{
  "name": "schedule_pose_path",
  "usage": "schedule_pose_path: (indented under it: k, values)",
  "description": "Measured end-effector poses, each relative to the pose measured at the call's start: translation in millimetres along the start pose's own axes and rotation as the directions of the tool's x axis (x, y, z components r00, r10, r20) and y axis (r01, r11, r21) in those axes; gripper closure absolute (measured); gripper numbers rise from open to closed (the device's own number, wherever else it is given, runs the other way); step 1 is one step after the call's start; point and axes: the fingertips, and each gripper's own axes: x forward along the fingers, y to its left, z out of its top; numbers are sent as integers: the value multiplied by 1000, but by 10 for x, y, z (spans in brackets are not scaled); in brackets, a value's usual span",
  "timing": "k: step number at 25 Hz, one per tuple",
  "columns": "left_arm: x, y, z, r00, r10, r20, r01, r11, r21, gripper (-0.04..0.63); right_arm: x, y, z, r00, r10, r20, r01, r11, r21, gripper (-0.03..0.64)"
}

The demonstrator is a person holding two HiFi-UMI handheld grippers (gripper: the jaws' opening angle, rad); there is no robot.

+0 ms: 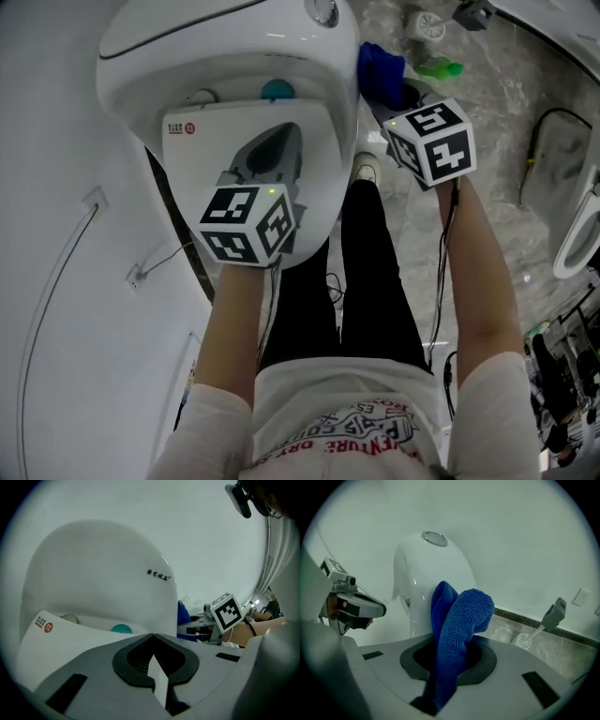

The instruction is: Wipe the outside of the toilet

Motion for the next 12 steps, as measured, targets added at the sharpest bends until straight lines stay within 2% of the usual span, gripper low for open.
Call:
schedule_pose_path:
  k: [6,12]
  values:
    - [-17,-35,-177,999,-49,-22,50,998,44,589,81,130,-386,999,-24,-47,25,1000,13,545]
    - [-81,-122,-368,992,-120,-44,124,986,109,589,199,406,-944,988,-65,-143,65,998,1,545]
